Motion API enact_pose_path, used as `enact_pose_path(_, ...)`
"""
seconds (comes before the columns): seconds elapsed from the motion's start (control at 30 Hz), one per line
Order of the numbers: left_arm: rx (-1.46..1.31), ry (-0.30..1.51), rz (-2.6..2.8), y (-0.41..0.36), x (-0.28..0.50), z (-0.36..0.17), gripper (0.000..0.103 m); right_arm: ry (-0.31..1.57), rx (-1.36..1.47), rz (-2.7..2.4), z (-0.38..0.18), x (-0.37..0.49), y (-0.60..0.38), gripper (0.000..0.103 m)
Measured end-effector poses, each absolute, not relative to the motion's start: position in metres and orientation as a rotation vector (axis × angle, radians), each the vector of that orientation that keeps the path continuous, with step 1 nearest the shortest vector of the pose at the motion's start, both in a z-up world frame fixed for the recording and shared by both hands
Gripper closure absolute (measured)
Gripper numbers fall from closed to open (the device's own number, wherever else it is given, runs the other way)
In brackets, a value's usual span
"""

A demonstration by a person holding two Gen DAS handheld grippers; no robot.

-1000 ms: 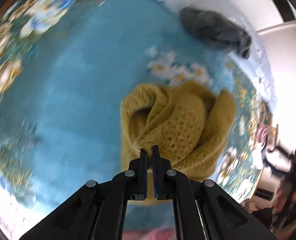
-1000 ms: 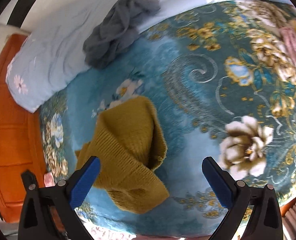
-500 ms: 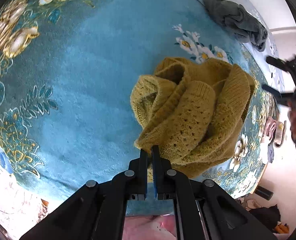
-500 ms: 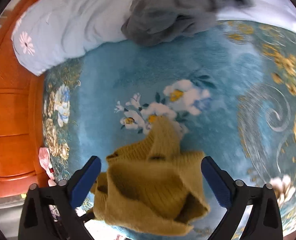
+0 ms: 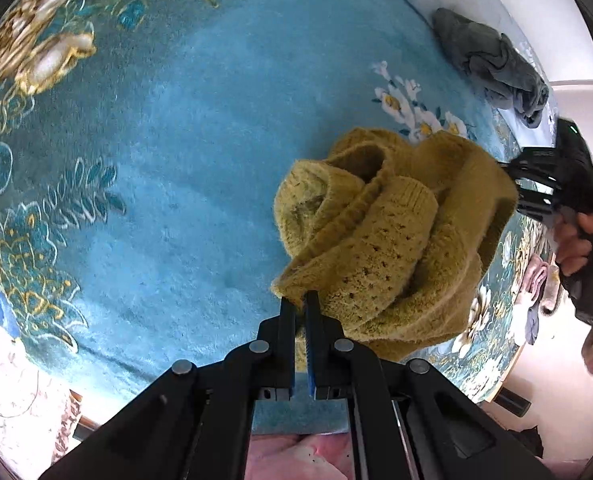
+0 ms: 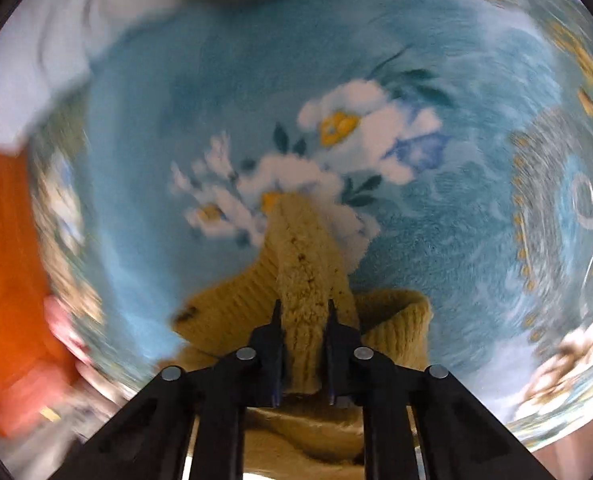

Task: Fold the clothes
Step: 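Hold the sweater with the left gripper while the right gripper grasps another edge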

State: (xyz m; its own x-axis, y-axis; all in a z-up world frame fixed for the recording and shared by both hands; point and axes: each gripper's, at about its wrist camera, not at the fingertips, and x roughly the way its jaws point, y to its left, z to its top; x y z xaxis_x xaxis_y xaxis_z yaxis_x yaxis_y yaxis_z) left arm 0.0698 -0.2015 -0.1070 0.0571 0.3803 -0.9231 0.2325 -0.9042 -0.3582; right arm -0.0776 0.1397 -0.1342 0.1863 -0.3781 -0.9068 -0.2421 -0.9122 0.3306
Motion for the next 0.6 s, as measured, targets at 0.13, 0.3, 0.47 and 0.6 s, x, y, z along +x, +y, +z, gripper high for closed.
enact_pose_path(0.13,-2.091,-0.633,2.044,-0.194,0.054,-0.088,0.099,-0.962,2.144,-1.910,-0.092,-0.060,0.182,0.091)
enact_pose_path(0.3,-1.873,-0.594,2.115,-0.164,0.029,-0.042,0.099,-1.157,1.849,-2.030,-0.016,-0.034,0.226,0.091)
enact_pose_path(0.47,-1.568,-0.567,2.206,-0.138,0.013,0.033,0.099,-1.199,1.499,-2.208,0.088,-0.017,0.272,0.091)
enact_pose_path(0.6,-1.428,-0.524,2.229,-0.128,0.020,0.071,0.099,-1.136,1.281,-2.306,0.153,0.022,0.300,0.091)
